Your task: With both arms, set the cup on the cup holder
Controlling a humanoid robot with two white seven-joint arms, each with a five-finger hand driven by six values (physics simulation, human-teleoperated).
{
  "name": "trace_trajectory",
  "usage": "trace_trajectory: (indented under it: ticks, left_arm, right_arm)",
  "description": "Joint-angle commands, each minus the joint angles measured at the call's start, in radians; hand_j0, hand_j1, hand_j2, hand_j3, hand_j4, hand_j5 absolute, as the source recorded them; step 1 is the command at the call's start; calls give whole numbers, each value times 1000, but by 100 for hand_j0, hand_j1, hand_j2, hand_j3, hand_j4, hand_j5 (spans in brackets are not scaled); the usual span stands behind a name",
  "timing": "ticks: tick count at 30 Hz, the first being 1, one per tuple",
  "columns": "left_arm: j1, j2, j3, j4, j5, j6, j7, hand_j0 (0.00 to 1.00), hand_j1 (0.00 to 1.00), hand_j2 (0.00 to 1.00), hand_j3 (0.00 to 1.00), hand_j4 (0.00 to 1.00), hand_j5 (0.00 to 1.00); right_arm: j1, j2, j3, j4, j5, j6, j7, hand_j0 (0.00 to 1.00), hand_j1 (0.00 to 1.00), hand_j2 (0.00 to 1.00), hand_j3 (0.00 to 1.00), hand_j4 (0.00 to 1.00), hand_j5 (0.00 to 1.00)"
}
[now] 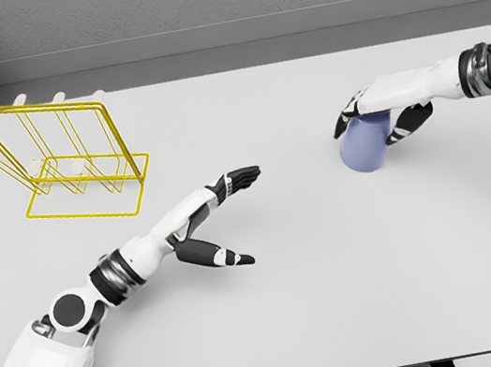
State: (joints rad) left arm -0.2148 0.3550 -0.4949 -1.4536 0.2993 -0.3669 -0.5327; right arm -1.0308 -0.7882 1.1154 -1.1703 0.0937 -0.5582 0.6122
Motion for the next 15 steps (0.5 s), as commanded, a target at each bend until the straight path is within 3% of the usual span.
trace_trajectory:
  ticks: [1, 15]
  left_arm:
    - [2, -1, 19, 1, 6, 3, -1, 100, 100, 100, 100, 100, 100]
    - [2, -11, 39, 22, 6, 3, -13, 100, 100, 100, 100, 100, 100]
  right_arm:
    - [0, 0, 0, 0, -5, 1, -1, 64, 64, 64, 64, 64, 64]
    - [-38, -13, -2, -3, -8, -53, -1, 64, 64, 64, 64, 64, 64]
